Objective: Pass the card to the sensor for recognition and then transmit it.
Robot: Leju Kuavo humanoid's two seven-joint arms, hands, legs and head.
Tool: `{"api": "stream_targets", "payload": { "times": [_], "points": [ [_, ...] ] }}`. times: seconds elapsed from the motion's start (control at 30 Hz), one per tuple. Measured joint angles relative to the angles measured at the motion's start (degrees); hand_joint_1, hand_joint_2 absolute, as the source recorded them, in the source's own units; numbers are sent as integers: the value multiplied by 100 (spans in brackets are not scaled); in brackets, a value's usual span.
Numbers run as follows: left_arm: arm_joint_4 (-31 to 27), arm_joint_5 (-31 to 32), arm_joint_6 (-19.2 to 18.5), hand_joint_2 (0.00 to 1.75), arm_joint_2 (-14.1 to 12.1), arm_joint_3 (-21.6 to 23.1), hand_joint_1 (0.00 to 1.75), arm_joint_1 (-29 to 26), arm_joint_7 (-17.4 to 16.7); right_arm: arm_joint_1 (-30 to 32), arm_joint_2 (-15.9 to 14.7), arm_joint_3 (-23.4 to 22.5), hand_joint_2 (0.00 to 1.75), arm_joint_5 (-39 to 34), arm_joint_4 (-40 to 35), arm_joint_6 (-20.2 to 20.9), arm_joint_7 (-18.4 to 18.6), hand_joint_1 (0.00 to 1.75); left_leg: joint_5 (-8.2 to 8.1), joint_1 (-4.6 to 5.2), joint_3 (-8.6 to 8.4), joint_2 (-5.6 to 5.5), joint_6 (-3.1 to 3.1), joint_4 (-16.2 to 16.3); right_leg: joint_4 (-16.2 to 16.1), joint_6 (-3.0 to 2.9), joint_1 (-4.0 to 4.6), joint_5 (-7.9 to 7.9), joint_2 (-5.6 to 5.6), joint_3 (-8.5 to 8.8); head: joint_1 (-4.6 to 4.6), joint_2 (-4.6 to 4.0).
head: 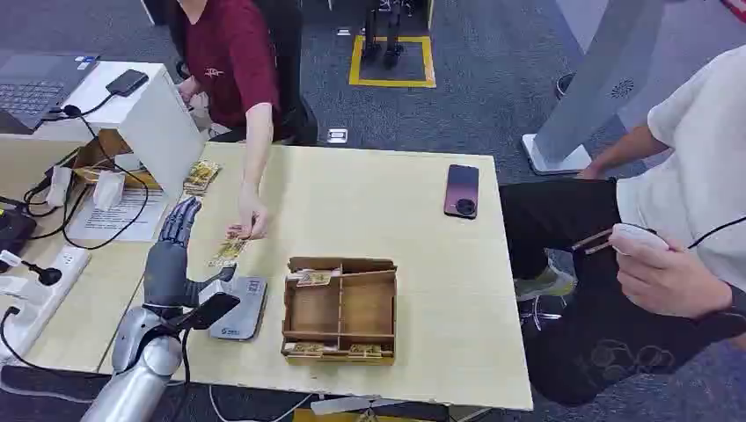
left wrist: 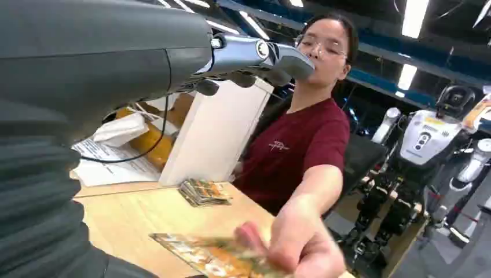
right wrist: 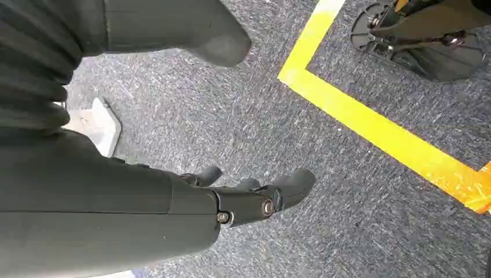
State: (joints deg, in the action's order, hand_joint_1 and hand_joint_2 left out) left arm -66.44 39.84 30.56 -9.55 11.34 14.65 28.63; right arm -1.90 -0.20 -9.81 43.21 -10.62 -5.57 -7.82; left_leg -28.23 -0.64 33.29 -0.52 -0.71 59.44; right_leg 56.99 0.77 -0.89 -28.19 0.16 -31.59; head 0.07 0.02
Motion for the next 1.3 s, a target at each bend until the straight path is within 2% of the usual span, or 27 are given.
{"api": "stream_targets", "payload": {
  "times": [0.13,0.33,0.37,0.4,1.03,1.3],
  "points": [
    [26,-472,-245,175,37,-46,0,51,146,2,4,-22,175,37,0,0,7,0,0,0,-1,-1,0,0,0,0,0,0,2,0,-2,-2],
    [26,-588,-293,175,68,-122,0,75,177,1,7,-66,175,85,0,-15,7,0,0,0,0,-1,0,0,0,0,0,0,1,0,0,0],
    [26,-586,-295,175,68,-142,148,76,177,1,7,-79,175,98,0,-15,7,0,0,0,0,-1,0,0,0,0,0,0,1,0,0,-2],
    [26,-577,-293,175,68,-153,175,76,173,1,7,-92,175,105,0,-15,7,0,0,0,0,-1,0,0,0,0,0,0,1,-1,0,-2],
    [26,-446,-249,175,55,-201,175,75,216,0,9,-135,175,190,0,-81,5,0,0,0,1,-2,0,0,0,0,0,0,-1,0,0,-2],
    [26,-487,-288,175,35,-201,175,24,402,1,11,-146,175,254,0,-77,-2,0,0,0,1,-3,0,0,0,0,0,0,-2,0,0,-2]
  ]
}}
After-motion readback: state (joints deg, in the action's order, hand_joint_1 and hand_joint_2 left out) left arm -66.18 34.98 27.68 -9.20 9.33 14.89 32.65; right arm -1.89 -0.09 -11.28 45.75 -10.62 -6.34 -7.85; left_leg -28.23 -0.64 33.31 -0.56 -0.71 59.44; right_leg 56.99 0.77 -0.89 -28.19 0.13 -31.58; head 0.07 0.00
